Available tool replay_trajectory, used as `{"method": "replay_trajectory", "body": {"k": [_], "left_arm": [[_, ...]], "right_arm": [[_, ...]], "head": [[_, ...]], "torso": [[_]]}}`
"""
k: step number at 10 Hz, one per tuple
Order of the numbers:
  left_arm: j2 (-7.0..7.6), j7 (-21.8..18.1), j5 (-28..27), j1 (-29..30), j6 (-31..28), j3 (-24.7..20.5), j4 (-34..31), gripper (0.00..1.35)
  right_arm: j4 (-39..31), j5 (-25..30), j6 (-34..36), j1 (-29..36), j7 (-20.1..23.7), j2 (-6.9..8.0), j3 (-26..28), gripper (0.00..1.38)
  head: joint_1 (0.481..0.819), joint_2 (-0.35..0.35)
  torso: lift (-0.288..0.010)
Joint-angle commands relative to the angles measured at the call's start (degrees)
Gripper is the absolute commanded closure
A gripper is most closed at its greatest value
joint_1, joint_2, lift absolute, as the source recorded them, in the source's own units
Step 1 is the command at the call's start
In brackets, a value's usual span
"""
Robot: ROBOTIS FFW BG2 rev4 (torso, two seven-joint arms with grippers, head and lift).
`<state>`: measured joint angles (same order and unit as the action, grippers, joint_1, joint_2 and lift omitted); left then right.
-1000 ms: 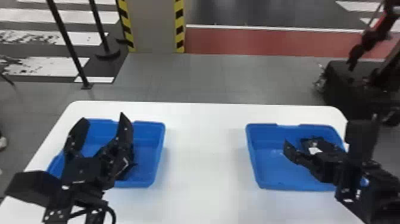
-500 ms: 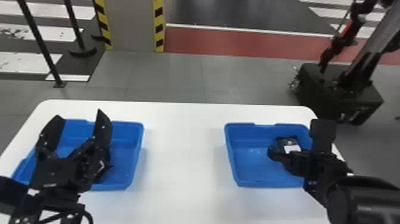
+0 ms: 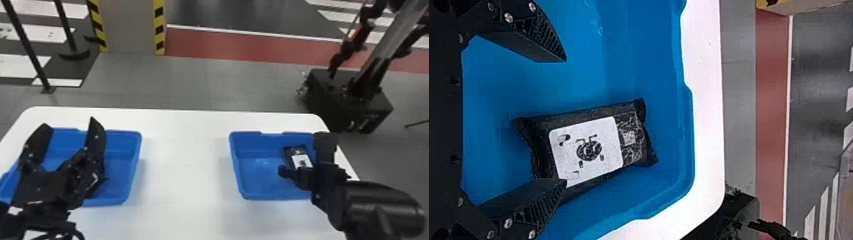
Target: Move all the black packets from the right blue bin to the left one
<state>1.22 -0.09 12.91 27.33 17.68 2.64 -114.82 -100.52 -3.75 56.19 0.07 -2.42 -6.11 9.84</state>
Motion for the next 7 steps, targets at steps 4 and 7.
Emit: {"method": "replay_trajectory", "body": {"k": [4,7], "left_arm": [[0.1,0.0,-0.17,0.37,-0.1,0.09,0.0,0.26],[0.02,0.0,0.27,0.66,0.04,0.0,0.0,0.26]], "right_arm": [[3.28,1.82,0.33,-2.32,-0.92,-1.1,0.0,0.18],[4.97,1.03,-0.23,-2.88,-1.01,-2.06,0.09,0.48]], "head": [[0.695,-0.175],[0.695,-0.19]], "torso": [[-0.11],[-0.11]]}}
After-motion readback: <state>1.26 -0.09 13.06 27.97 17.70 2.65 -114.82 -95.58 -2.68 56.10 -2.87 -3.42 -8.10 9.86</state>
